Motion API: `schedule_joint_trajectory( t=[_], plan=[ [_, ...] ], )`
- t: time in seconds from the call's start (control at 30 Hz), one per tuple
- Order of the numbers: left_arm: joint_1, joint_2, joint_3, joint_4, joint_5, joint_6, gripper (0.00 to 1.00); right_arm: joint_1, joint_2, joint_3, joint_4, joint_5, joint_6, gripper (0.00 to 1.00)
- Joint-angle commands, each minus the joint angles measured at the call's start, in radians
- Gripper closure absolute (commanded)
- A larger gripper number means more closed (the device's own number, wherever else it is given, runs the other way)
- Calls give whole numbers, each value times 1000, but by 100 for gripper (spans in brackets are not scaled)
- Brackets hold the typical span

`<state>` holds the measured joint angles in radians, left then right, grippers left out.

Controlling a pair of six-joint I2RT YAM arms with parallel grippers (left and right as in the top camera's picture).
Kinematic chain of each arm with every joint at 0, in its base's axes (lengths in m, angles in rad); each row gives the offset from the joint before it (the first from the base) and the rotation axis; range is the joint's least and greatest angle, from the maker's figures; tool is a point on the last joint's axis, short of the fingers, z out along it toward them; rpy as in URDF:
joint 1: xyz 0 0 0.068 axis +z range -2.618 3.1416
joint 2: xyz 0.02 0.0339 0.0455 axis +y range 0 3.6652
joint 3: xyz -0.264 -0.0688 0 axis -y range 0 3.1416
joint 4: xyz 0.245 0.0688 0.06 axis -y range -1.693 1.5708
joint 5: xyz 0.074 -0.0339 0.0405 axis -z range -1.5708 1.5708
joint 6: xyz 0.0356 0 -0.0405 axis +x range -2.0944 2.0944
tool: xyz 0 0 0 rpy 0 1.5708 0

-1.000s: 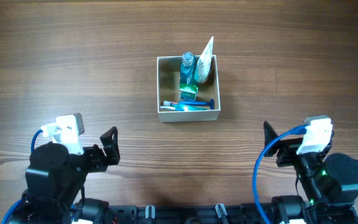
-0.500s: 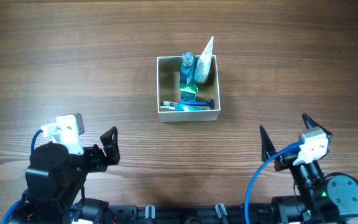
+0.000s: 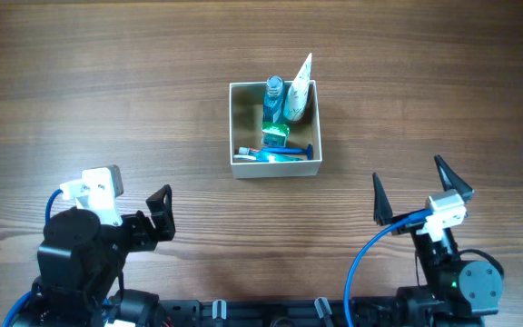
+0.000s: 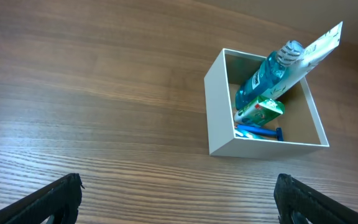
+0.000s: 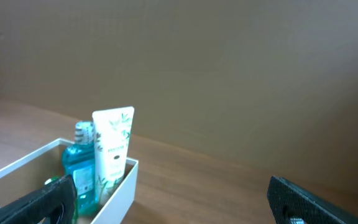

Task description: Pack container

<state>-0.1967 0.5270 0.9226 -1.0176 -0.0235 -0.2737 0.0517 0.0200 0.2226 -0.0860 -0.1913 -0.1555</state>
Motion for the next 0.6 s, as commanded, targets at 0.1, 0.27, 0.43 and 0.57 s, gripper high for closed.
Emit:
schedule_joint_trajectory(
  t=[0.1, 0.27, 0.43, 0.57],
  plan=[
    [-4, -3, -7, 0, 23, 16, 0, 3, -16, -85, 106, 96, 9, 0],
    [-4, -3, -7, 0, 23, 16, 0, 3, -17, -140, 163, 197, 105, 0],
    [-4, -3, -7, 0, 23, 16, 0, 3, -17, -181, 199, 166, 40, 0],
    [-4, -3, -7, 0, 23, 16, 0, 3, -17, -218, 181, 118, -2, 0]
  ],
)
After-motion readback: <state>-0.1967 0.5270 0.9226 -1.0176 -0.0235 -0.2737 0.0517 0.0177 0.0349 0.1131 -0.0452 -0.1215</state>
